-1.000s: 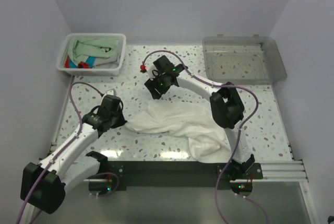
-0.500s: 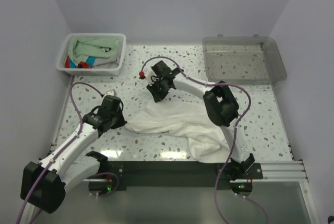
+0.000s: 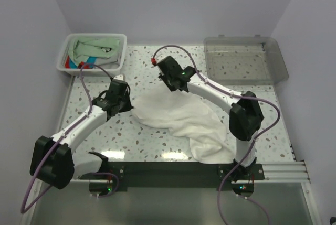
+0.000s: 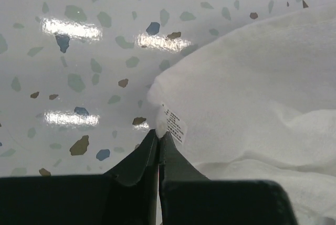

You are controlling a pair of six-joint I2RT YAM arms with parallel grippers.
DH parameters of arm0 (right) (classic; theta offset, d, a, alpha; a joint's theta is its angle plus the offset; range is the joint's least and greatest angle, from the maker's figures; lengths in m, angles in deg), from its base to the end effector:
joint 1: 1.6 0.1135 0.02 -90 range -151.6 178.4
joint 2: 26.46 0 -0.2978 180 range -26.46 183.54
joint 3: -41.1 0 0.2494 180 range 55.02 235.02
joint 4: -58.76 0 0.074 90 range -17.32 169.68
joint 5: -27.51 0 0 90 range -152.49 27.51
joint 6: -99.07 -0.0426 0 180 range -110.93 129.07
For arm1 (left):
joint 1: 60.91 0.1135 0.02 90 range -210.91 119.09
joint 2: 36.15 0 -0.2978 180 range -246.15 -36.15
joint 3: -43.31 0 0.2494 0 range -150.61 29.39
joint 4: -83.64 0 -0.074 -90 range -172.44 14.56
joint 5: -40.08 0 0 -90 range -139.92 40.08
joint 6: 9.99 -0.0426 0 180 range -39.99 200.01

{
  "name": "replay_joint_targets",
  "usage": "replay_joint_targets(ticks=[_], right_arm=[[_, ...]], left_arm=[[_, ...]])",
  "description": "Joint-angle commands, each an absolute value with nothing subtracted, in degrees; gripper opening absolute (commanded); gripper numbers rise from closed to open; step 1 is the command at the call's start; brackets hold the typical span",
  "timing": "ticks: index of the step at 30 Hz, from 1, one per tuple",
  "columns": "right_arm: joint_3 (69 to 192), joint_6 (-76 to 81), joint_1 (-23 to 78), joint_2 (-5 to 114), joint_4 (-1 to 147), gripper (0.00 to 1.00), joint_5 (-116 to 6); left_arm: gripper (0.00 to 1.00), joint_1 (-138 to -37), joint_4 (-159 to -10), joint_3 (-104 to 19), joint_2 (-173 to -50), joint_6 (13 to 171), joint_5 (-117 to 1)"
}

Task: Fold and stack the towels
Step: Flatten out the crumpled towel

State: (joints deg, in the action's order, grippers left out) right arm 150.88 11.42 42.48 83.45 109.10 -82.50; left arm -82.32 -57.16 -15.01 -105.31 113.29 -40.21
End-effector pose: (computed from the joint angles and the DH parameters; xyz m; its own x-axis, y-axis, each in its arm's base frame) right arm 0.3287 0.2980 0.3050 -0.5332 -0.5700 -0.6251 -0.5195 0.8038 -0.2898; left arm 0.2200 -0.0785 0.2560 -0.7387 -0.2913 -0.6079 -0.1751 0.9538 -0.2443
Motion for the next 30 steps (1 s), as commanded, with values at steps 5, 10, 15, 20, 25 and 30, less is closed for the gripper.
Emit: replay_joint_targets(ticks=[5, 10, 15, 20, 25, 30], right_arm=[[142.92, 8.72, 49.74, 80.18, 110.13, 0.43, -60.48], [147.47, 13.54, 43.15, 80.32, 110.29, 0.48, -60.12], [153.96, 16.8, 36.82, 85.84, 108.37, 0.47, -59.16], [160.4, 18.65, 34.97, 92.53, 105.65, 0.46, -58.45], [165.66, 18.91, 34.79, 98.6, 103.18, 0.46, -54.24], [167.96, 17.95, 34.79, 103.7, 100.63, 0.46, -51.51]], left_arm=[[0.0, -81.21, -58.28, -9.73, -103.74, 113.23, -39.3], [0.0, -80.95, -57.39, -5.68, -99.7, 116.05, -38.85], [0.0, -80.86, -56.96, -2.43, -97.85, 118.86, -40.25], [0.0, -80.86, -53.88, -1.9, -94.69, 120.27, -40.52], [0.0, -80.86, -52.38, -1.63, -92.66, 120.71, -40.78], [0.0, -80.86, -52.64, -0.93, -92.49, 121.41, -42.71]])
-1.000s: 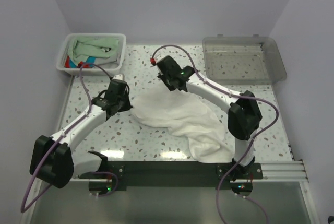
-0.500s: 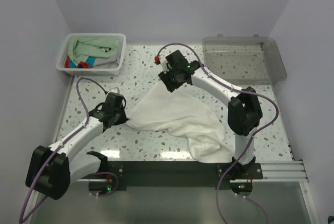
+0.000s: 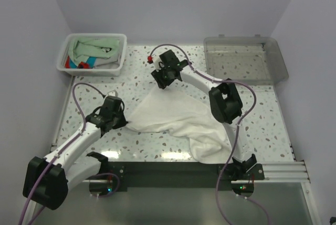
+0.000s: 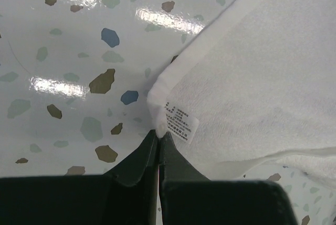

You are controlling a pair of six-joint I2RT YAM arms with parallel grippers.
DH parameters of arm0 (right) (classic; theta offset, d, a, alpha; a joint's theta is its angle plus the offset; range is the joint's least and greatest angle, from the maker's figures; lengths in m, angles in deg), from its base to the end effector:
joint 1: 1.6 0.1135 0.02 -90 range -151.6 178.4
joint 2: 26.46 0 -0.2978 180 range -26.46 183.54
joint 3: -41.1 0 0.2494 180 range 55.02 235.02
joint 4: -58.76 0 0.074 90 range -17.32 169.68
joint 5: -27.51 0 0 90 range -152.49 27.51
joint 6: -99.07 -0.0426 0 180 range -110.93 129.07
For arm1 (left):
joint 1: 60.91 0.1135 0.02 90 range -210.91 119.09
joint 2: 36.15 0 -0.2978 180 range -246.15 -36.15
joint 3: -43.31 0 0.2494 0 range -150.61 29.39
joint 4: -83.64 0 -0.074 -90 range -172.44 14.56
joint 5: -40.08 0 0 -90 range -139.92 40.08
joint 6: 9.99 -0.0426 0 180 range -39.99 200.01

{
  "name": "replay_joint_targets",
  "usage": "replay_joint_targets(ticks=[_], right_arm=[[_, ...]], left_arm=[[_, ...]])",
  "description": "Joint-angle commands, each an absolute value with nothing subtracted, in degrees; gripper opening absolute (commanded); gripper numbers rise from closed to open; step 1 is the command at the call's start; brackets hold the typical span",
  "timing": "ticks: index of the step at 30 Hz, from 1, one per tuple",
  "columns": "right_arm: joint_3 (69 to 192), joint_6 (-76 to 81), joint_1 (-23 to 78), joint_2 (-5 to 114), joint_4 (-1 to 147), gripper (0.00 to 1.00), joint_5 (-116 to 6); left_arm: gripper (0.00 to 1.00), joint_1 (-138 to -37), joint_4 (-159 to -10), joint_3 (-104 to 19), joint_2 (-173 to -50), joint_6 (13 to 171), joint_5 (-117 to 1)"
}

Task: Fold and stack the towels
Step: Flatten out the crumpled towel

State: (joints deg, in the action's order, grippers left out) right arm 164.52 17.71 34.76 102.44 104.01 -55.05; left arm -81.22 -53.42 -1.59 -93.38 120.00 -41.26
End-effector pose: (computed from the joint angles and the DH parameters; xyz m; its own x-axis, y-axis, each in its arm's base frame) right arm 0.4226 0.3180 0.2315 -0.5181 -0.5664 -0.6409 -0.7401 0.6725 0.0040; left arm 0.1604 -0.0525 0.2152 -0.7593 -0.3964 -0.5160 -0.2941 0.9165 -0.2713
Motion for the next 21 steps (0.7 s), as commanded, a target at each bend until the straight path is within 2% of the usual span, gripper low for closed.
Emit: replay_joint_targets(ticks=[1, 11, 21], right_arm=[[168.4, 17.77, 34.88, 104.49, 100.37, 0.46, -51.51], [169.63, 16.54, 34.79, 110.12, 96.23, 0.47, -55.11], [172.54, 16.71, 34.79, 114.78, 100.09, 0.47, -56.69]], left_arm=[[0.0, -80.86, -52.56, -0.84, -92.49, 121.58, -42.8], [0.0, -80.86, -50.36, -1.46, -91.08, 122.29, -42.63], [0.0, -80.86, -50.01, -1.11, -90.99, 122.73, -42.8]])
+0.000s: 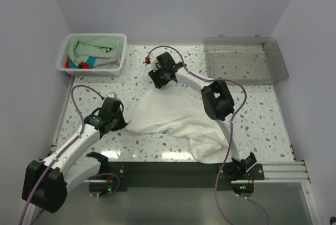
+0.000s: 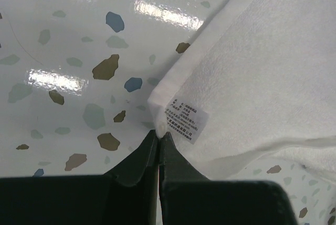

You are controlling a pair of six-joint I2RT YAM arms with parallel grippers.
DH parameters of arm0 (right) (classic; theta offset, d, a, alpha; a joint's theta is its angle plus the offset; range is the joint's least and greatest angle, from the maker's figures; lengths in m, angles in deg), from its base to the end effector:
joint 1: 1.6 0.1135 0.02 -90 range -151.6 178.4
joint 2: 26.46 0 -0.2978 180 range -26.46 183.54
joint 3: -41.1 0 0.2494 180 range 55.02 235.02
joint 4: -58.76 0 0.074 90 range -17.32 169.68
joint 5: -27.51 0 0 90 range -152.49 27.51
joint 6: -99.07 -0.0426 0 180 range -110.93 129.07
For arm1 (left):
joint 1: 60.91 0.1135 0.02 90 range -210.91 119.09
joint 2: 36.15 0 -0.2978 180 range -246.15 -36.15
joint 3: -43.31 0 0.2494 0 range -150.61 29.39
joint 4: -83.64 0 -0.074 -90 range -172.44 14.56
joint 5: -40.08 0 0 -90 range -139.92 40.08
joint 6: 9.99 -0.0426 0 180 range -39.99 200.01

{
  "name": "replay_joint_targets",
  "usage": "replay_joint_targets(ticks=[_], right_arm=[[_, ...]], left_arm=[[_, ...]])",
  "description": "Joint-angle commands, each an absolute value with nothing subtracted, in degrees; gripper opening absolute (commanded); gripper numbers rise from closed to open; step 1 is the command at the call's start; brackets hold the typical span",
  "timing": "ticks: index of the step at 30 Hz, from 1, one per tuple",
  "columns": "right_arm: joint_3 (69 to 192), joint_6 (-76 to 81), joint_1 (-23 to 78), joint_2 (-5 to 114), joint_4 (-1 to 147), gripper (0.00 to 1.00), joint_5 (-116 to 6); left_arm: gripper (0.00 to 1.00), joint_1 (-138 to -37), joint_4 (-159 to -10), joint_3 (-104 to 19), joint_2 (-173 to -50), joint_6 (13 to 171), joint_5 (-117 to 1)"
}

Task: Fold and stack the towels
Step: Flatten out the crumpled towel

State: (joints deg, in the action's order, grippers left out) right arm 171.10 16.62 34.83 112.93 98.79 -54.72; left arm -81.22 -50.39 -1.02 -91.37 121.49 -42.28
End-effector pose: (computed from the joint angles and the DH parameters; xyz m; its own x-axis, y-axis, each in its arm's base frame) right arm 0.4534 0.3418 0.1784 -0.5192 -0.5450 -0.6584 -0.7337 0.6793 0.0163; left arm 0.1507 -0.0497 0.2137 -0.7710 -0.4146 -0.4833 -0.3135 0.9078 -0.2787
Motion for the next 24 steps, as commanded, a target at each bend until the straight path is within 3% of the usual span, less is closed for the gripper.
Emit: replay_joint_targets(ticks=[1, 14, 22, 24], right_arm=[[172.62, 16.89, 34.79, 114.95, 100.71, 0.47, -56.69], [183.61, 20.84, 33.91, 122.07, 119.77, 0.32, -52.74], [176.06, 17.42, 29.18, 114.01, 115.93, 0.03, -53.17], [175.08, 16.1, 28.38, 111.72, 113.99, 0.0, -55.01]], left_arm=[[0.0, -80.86, -49.92, -1.02, -90.9, 122.73, -42.8], [0.0, -80.6, -53.08, -2.51, -96.16, 121.33, -37.36], [0.0, -74.72, -63.61, -9.01, -107.85, 116.41, -34.98], [0.0, -73.57, -66.43, -12.86, -112.68, 113.87, -36.29]])
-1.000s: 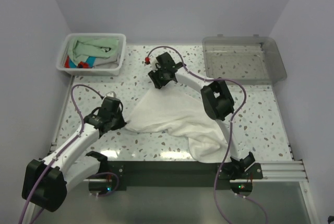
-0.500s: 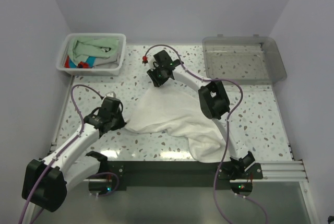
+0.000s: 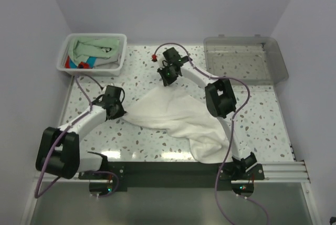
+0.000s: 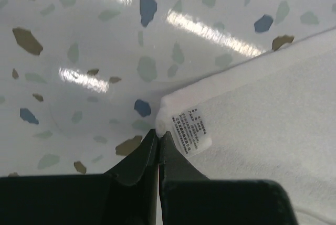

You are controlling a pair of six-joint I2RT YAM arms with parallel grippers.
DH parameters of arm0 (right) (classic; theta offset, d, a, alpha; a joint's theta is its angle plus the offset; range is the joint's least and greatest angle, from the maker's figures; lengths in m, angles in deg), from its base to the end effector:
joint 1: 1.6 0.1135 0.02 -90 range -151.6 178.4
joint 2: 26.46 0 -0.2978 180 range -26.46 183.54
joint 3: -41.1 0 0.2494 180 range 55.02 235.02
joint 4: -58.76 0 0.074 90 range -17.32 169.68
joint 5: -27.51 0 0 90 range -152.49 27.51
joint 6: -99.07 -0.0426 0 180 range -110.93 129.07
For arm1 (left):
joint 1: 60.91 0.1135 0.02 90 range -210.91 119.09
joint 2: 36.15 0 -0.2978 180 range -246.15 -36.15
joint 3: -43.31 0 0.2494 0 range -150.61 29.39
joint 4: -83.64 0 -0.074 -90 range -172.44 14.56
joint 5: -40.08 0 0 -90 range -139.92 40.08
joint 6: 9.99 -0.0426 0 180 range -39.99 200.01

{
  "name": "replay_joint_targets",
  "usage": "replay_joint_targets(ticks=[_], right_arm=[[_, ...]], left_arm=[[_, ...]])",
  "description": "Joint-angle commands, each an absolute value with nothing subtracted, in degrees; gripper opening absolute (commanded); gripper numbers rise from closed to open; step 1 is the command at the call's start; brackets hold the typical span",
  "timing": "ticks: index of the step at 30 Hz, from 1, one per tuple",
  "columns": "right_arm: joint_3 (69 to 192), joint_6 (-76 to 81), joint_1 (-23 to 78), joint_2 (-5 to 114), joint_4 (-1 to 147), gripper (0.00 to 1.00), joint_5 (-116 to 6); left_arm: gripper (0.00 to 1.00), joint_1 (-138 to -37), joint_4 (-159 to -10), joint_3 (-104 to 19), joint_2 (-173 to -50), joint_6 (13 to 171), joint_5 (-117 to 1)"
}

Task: Fold and stack the towels
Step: Flatten out the crumpled towel

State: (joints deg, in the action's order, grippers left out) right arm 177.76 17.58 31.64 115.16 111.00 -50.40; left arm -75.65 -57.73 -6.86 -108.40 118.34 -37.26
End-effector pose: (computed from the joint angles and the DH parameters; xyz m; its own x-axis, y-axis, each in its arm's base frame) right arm 0.4673 0.3169 0.1796 -0.6019 -0.5675 -0.5618 -0.7280 0.6791 0.0940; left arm 0.2121 -0.0461 0.2026 -0.7513 -0.4280 -0.5023 -0.4097 0.8992 -0.1535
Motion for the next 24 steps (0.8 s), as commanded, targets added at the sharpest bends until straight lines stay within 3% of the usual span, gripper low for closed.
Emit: replay_joint_targets(ticks=[1, 9, 18, 24], right_arm=[[174.91, 15.58, 27.68, 110.49, 113.2, 0.0, -55.98], [179.47, 10.3, 23.28, 97.3, 106.7, 0.0, -66.7], [185.71, 14.07, 20.29, 82.11, 99.93, 0.0, -72.51], [184.32, 17.24, 20.38, 69.89, 99.14, 0.0, -67.88]], left_arm=[[0.0, -72.87, -69.05, -14.45, -114.27, 113.07, -37.26], [0.0, -72.42, -75.58, -39.72, -122.54, 100.08, -43.67], [0.0, -72.42, -77.61, -66.73, -125.97, 91.1, -60.44], [0.0, -72.42, -78.05, -71.94, -119.04, 88.28, -66.0]])
